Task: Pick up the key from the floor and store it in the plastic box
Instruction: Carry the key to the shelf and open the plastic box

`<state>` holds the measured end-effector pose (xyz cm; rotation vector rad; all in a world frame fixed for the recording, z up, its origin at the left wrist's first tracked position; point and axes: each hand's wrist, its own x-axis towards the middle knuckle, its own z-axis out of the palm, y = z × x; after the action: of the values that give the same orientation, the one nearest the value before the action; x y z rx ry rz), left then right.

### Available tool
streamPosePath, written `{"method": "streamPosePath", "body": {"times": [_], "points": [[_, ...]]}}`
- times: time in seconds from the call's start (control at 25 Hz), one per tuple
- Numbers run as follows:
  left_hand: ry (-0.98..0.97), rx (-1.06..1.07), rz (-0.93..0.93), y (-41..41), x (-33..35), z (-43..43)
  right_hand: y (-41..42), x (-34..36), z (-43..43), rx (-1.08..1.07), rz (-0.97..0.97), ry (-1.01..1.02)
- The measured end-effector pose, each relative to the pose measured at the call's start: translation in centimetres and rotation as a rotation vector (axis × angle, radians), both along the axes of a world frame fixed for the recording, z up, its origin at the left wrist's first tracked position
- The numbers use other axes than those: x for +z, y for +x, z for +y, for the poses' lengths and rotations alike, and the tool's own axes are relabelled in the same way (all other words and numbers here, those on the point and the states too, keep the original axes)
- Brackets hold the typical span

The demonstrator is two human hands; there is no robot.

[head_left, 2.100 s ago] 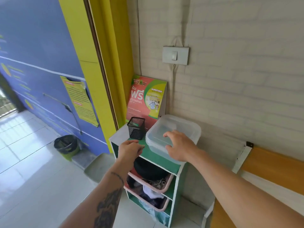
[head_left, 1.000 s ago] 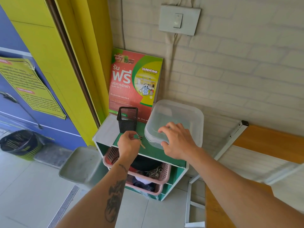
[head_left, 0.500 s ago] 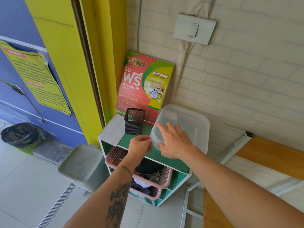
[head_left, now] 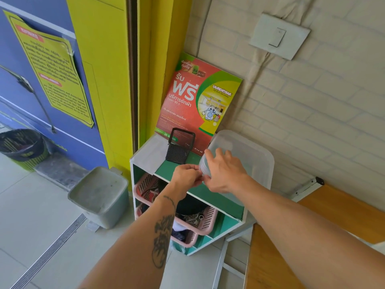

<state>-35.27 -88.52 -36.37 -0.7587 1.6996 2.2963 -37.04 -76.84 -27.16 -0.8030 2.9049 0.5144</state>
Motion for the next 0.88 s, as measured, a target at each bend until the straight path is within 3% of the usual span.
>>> {"method": "streamPosePath", "body": {"times": [0.28, 0.64, 0.88], "points": [[0.001, -0.007, 0.018, -0.2, -0.3, 0.2, 0.3, -0.1, -0.5, 0.179, 0.049, 0.082], [-0.008, -0.018, -0.025, -0.5, 0.5, -0.5, -0.4, 3.0, 1.2, 0.189, 0.037, -0.090], [-0.045, 0.031, -0.061, -0.5, 0.9, 0.2, 0.9, 2.6, 2.6, 0.138, 0.151, -0.213]]}}
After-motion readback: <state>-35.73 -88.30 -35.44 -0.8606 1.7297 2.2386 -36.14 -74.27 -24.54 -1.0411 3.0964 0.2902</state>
